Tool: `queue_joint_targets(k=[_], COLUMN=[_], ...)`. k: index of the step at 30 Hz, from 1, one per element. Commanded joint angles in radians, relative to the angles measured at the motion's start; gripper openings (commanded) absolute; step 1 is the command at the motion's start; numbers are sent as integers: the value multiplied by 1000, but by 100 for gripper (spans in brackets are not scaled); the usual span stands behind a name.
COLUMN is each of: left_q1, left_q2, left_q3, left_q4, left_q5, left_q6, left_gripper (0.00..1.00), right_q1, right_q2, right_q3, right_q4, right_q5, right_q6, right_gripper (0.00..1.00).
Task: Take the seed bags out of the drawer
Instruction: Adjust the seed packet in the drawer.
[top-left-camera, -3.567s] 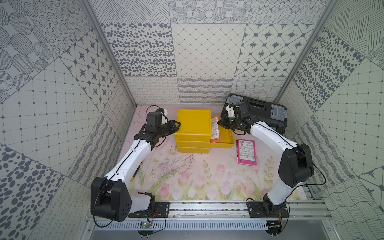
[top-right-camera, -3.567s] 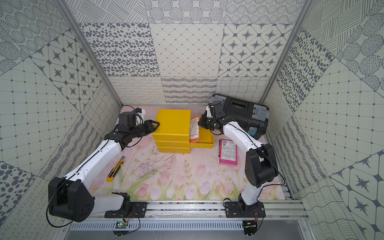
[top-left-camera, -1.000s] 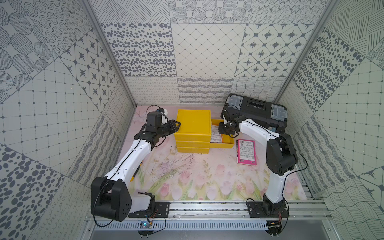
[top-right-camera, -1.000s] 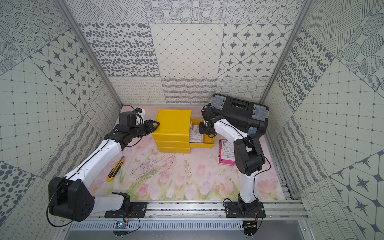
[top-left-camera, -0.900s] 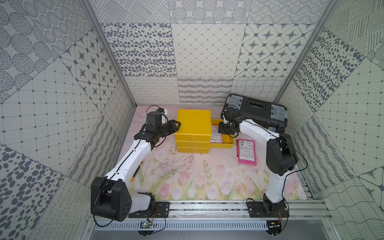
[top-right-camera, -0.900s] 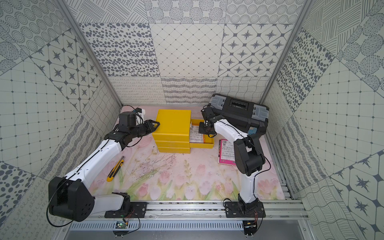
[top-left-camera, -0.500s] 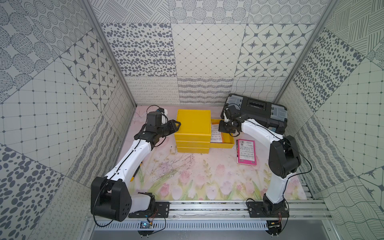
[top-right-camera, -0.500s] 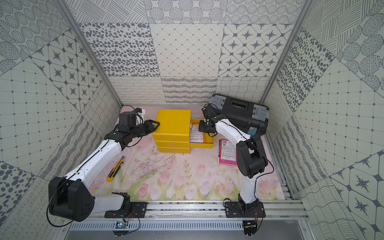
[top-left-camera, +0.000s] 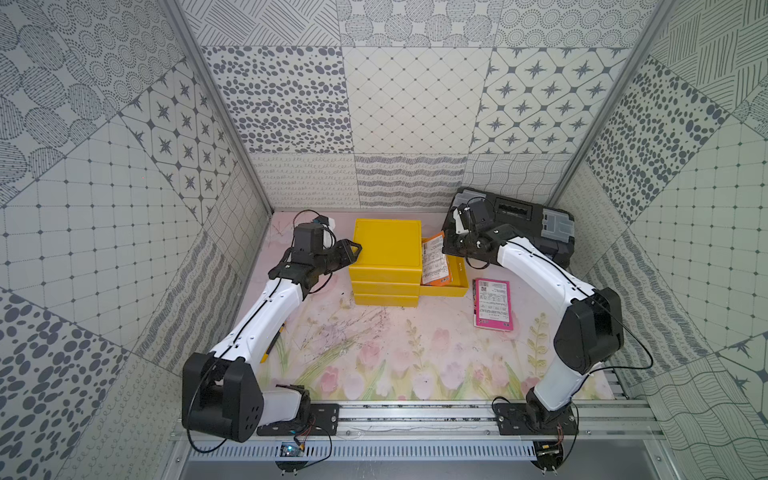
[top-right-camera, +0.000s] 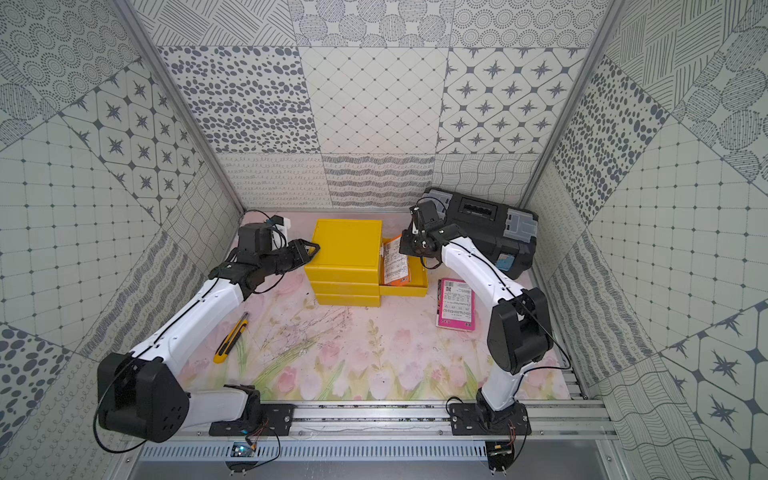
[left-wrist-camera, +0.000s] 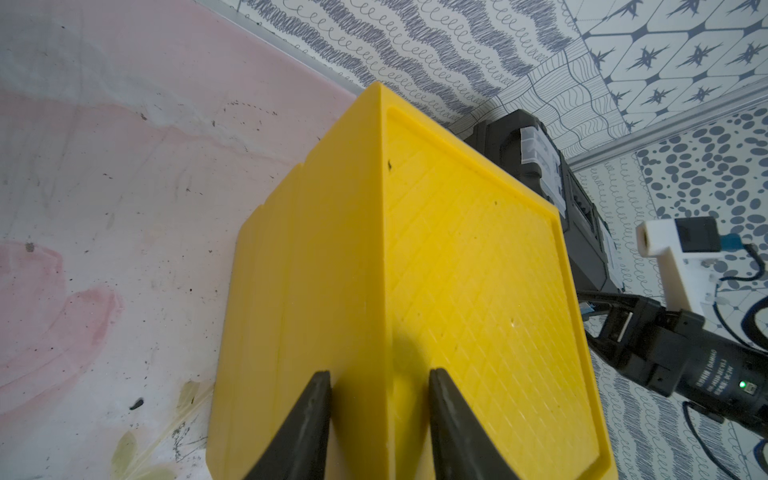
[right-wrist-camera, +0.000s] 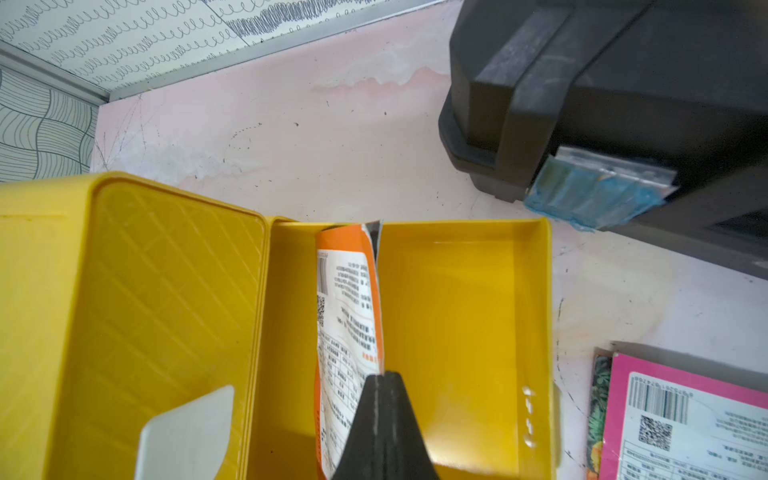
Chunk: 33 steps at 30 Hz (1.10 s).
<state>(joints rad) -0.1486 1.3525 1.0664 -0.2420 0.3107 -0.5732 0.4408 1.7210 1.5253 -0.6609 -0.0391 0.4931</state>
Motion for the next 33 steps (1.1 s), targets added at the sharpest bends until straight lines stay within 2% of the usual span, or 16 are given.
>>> queue_joint_targets(k=[1, 8, 22, 26, 29, 33], left_q1=[-3, -4, -4, -4, -3, -3], left_q2=[34, 34, 33, 31, 35, 36], left_q3=[-22, -23, -25, -26, -26, -26], left_q4=[-385, -383, -384, -383, -383, -379], left_q5=[-12, -10, -7, -10, -8, -7], left_q6=[55, 50, 49, 52, 50, 49], left_gripper=[40, 40, 40, 40, 40, 40], right_q1=[-13, -47, -47, -47, -47, -47], right_q2=[-58, -75, 61, 69, 67, 65], right_q3=[23, -8, -29, -28, -27, -32], right_q4=[-6, -8, 52, 56, 56, 55], right_q5=[15, -18, -139, -121, -113, -108], right_q6=[-26, -35, 11, 16, 9, 2], right_gripper=[0, 0, 0, 15, 22, 25])
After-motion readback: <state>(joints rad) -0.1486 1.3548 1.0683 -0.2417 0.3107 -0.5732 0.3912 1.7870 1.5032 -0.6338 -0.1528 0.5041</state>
